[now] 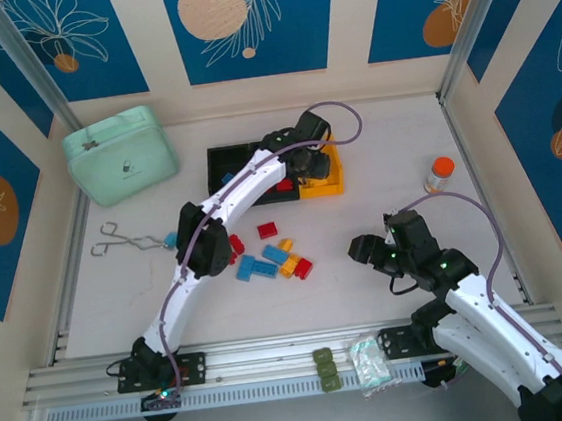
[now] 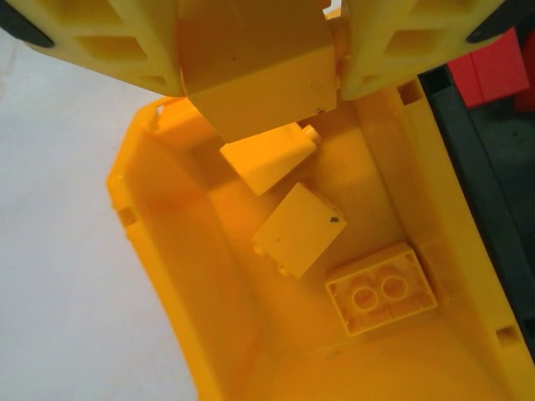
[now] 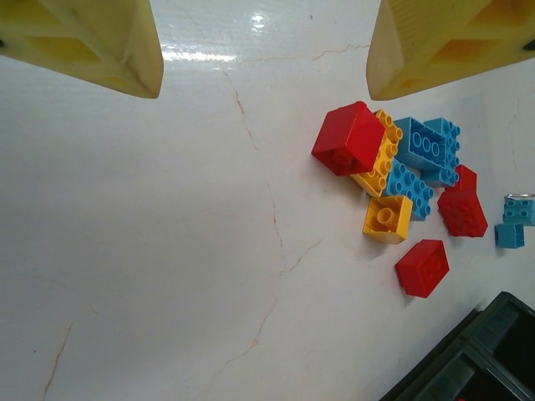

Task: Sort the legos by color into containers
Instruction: Place the lego in the container.

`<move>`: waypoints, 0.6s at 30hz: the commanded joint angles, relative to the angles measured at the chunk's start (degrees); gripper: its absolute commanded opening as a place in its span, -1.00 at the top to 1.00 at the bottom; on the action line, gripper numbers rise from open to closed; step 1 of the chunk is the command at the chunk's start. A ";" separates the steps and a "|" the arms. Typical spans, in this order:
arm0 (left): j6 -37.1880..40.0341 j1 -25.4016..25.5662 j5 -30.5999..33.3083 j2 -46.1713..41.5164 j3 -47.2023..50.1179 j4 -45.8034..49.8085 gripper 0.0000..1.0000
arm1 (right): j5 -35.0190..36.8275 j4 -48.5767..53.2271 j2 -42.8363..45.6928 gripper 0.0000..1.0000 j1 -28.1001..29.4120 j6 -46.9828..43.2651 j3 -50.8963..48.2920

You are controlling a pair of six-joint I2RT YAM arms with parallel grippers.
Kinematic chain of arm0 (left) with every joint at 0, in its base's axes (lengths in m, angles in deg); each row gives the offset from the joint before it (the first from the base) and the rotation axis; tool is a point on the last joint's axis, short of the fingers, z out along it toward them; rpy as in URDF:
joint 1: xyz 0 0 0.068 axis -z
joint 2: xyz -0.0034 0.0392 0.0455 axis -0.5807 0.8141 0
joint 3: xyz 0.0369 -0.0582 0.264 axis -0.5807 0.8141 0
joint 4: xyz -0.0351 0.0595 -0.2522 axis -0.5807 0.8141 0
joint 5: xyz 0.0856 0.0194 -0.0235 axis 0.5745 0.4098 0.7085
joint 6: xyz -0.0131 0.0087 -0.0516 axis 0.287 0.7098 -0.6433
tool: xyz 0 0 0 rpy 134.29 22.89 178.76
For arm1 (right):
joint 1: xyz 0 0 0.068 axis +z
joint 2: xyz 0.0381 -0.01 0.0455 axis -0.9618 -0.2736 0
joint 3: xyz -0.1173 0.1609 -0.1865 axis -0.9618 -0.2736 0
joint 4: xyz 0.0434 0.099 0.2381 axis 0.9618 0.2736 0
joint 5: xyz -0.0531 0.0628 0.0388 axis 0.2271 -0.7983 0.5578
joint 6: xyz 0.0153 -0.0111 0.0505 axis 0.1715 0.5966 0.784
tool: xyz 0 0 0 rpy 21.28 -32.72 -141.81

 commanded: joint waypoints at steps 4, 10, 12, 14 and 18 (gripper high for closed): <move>2.63 -0.74 1.78 3.07 -5.25 2.56 0.10 | -2.27 1.08 1.01 -0.31 -1.14 -0.30 -0.91; 3.71 -0.79 4.12 3.86 -6.03 2.41 0.03 | -2.39 1.78 2.08 -0.31 -1.45 -0.34 -0.83; 3.82 -0.93 4.24 4.00 -6.01 2.09 -0.04 | -2.49 2.05 2.39 -0.31 -1.58 -0.33 -0.84; 3.98 -0.94 4.41 3.97 -6.03 1.95 -0.19 | -2.66 2.32 2.51 -0.31 -1.60 -0.20 -0.79; 4.12 -0.93 4.34 3.29 -6.08 1.60 -0.28 | -2.80 2.23 2.86 -0.31 -1.60 -0.01 -0.81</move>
